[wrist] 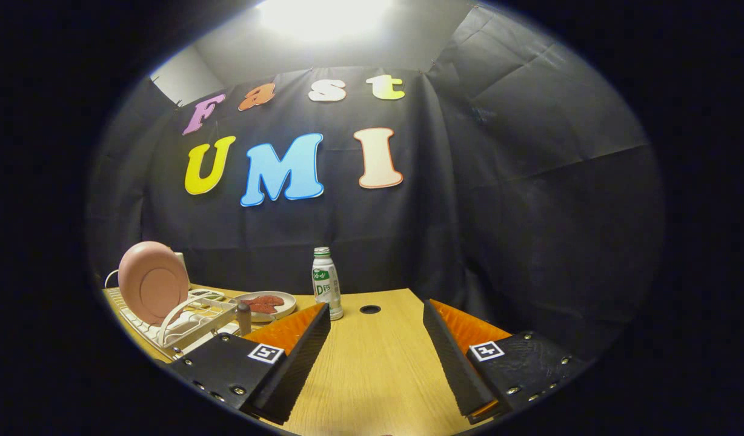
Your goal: Take the plate from the dish rack, then take the spoon from the basket and place it into the plate.
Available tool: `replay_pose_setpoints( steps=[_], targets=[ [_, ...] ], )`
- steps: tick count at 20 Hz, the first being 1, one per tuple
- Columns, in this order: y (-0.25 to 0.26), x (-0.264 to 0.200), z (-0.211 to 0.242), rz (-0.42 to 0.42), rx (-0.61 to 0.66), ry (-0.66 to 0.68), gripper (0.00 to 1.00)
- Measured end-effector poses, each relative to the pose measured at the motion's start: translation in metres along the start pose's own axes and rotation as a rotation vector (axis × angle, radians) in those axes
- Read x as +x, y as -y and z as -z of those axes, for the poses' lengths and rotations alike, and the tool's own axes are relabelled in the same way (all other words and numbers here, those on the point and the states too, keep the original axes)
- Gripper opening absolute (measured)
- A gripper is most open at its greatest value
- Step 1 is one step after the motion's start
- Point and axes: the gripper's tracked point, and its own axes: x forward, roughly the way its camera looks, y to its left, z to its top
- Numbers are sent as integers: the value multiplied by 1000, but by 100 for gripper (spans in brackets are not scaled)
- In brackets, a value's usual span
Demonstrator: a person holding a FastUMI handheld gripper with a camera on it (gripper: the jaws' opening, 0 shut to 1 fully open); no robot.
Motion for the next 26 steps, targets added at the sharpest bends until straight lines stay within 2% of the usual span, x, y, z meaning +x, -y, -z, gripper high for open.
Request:
replay_pose_setpoints(
  steps=[6, 12, 15, 22, 26],
  targets=[
    [-5, -53, -60, 14, -33, 0, 96],
    [-68, -98, -115, -30, -53, 3, 96],
    [-118, -108, -138, -84, -47, 9, 96],
    [-249, -101, -167, -276, -30, 25, 96],
    [-306, -76, -153, -352, -30, -77, 96]
  ],
)
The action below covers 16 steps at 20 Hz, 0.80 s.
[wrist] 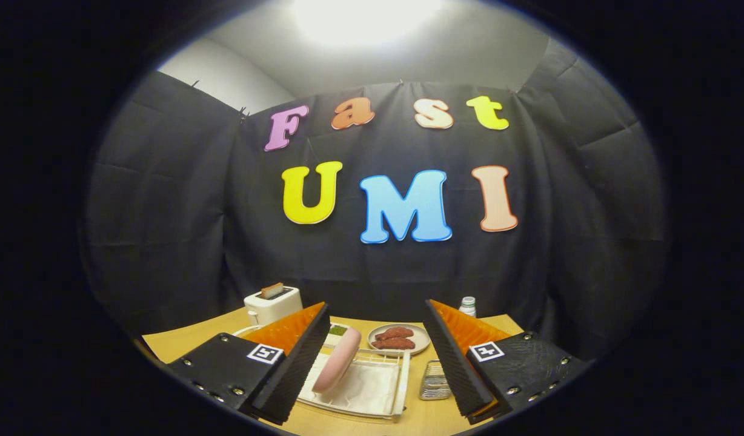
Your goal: Take the plate from the dish rack, then take the spoon from the basket and place it into the plate.
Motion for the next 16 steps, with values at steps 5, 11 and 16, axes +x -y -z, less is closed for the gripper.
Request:
replay_pose_setpoints(
  steps=[5, 11, 16],
  targets=[
    [-22, 57, 23, -19, 17, -150, 96],
    [-31, 109, 81, -8, 69, -411, 96],
    [-35, 127, 135, -10, 99, -670, 94]
  ],
)
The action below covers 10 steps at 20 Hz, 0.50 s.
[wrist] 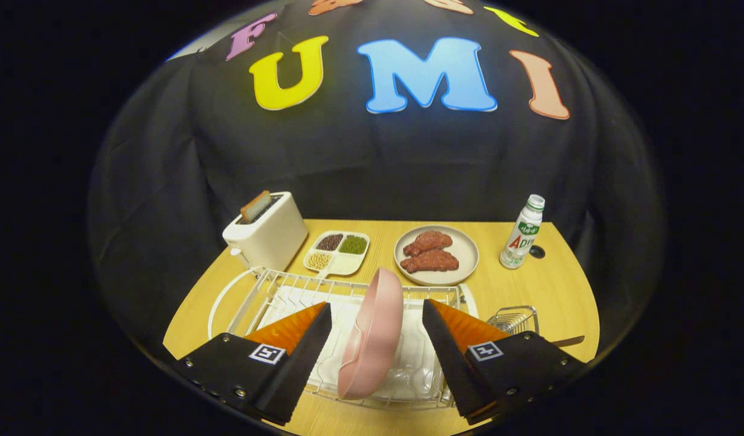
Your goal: Take the plate from the dish rack, then take the spoon from the basket and place it into the plate.
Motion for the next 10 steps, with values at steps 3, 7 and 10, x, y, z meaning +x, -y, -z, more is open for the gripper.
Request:
replay_pose_setpoints(
  steps=[3, 7, 10],
  targets=[
    [4, 21, 16, -4, 18, -125, 95],
    [-1, 39, 42, -31, 84, -313, 82],
    [-4, 40, 61, -23, 83, -433, 70]
  ],
)
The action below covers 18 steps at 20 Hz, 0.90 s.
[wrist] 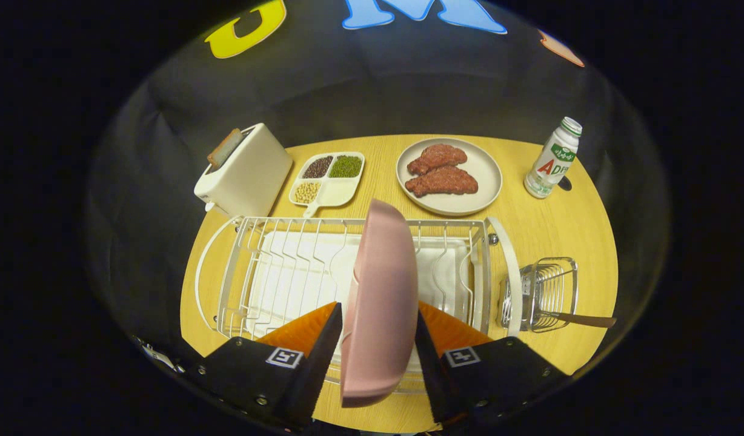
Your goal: Take the plate from the dish rack, then take the spoon from the basket and place it into the plate.
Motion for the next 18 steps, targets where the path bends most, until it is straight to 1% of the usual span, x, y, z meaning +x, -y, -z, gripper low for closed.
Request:
replay_pose_setpoints(
  steps=[1, 2, 3, 5, 8, 10, 18],
  targets=[
    [-1, 1, 3, 6, -8, -22, 59],
    [2, 4, 4, 18, -28, -45, 46],
    [8, 7, 9, 59, -43, -58, 46],
    [11, 3, 9, 90, -55, -71, 39],
    [16, 0, 10, 128, -86, -83, 39],
    [21, -2, 8, 163, -131, -90, 39],
    [21, -15, -2, 240, -218, -185, 38]
  ],
)
